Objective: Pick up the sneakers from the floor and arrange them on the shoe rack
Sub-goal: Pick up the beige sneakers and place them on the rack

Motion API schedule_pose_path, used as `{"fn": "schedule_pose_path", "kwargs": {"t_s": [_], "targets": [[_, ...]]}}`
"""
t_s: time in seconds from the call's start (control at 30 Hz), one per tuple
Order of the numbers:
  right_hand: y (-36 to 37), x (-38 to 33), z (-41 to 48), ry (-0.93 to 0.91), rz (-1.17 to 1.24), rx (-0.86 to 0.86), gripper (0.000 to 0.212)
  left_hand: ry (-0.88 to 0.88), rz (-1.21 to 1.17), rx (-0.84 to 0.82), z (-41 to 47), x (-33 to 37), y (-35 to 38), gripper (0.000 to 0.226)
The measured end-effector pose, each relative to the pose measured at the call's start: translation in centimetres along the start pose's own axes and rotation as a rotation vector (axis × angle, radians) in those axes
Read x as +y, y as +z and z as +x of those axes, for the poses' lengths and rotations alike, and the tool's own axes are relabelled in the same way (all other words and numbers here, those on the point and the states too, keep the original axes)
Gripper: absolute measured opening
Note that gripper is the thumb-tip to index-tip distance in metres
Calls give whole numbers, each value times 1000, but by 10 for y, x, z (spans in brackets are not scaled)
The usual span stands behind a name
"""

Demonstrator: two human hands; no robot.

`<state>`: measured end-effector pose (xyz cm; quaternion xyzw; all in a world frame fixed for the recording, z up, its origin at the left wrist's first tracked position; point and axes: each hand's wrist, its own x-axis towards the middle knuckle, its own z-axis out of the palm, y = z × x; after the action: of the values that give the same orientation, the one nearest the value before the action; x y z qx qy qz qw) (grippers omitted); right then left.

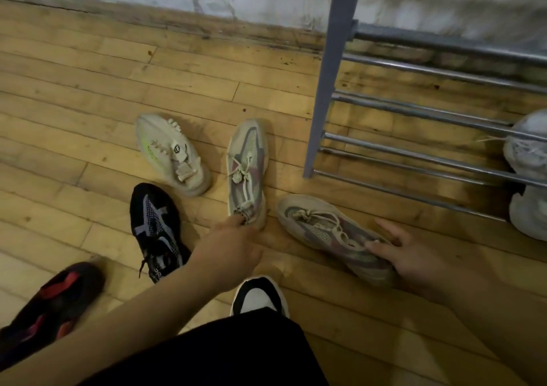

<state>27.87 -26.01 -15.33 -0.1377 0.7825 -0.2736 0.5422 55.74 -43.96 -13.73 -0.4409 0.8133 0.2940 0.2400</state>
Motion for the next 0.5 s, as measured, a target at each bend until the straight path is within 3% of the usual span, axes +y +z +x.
{"fn": "schedule_pose_path", "kwargs": {"t_s": [0.13, 0.23, 0.5], "targets": [[7, 9, -8, -6, -17, -57, 73, -176, -94, 141, -5, 2, 3, 67], [1, 5, -11, -38, -23, -64, 66, -253, -188, 100, 15, 2, 0, 88], [-60, 11, -48, -177, -12, -71, 57, -193, -199, 86, -7, 14, 5, 84]]}}
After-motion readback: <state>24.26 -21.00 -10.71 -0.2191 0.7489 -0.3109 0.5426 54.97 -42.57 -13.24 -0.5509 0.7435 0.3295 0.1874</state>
